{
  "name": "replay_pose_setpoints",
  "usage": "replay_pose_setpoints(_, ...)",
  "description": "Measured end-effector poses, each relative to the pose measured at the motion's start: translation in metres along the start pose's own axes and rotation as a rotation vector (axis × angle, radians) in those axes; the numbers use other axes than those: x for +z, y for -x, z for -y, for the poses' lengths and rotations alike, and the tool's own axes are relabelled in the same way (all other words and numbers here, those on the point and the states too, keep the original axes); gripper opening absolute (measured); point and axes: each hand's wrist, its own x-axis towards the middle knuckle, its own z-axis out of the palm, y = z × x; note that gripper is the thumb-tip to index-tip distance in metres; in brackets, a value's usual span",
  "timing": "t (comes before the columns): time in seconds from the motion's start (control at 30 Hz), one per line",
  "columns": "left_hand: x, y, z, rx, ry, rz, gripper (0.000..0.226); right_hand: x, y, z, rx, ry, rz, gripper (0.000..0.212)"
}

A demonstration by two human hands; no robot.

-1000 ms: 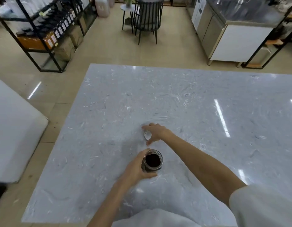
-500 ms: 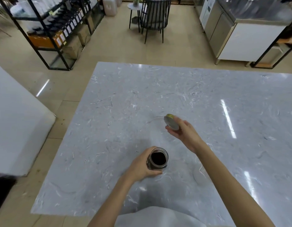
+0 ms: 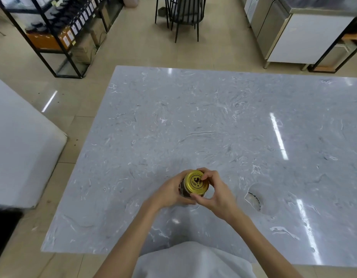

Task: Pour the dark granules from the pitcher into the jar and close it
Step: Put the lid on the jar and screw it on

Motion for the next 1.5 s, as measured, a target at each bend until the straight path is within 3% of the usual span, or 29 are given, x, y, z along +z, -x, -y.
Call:
replay_pose_setpoints(0.4, -0.004, -0.004, 0.001, -0.022, -0.022, 0.051, 0.089, -0.01, -0.014, -0.003, 0.016, 0.156, 0.138, 0.072)
replay_pose_setpoints(0.63, 0.003, -0.003, 0.001, -0.009, -0.064, -0.003, 0.086, 0.023, 0.0, 0.005, -0.019, 0.294, -0.194, 0.073)
replay_pose_setpoints(0.8, 0.001, -0.002, -0.001, -0.015, -0.096, -0.01, 0.084, 0.034, 0.001, 0.008, 0.071, 0.225, -0.291, 0.081)
replay_pose_setpoints(0.9, 0.0, -0.003, 0.0, -0.019, -0.081, 0.013, 0.086, 0.03, 0.005, 0.007, 0.082, 0.133, -0.231, 0.084)
replay_pose_setpoints(1.17, 0.001, -0.004, -0.001, -0.029, -0.023, 0.014, 0.085, 0.003, -0.008, 0.013, -0.048, 0.241, 0.05, 0.077)
replay_pose_setpoints(1.5, 0.0, -0.005, -0.004, -0.032, -0.05, 0.023, 0.087, 0.011, -0.006, -0.005, -0.107, 0.257, -0.036, 0.072)
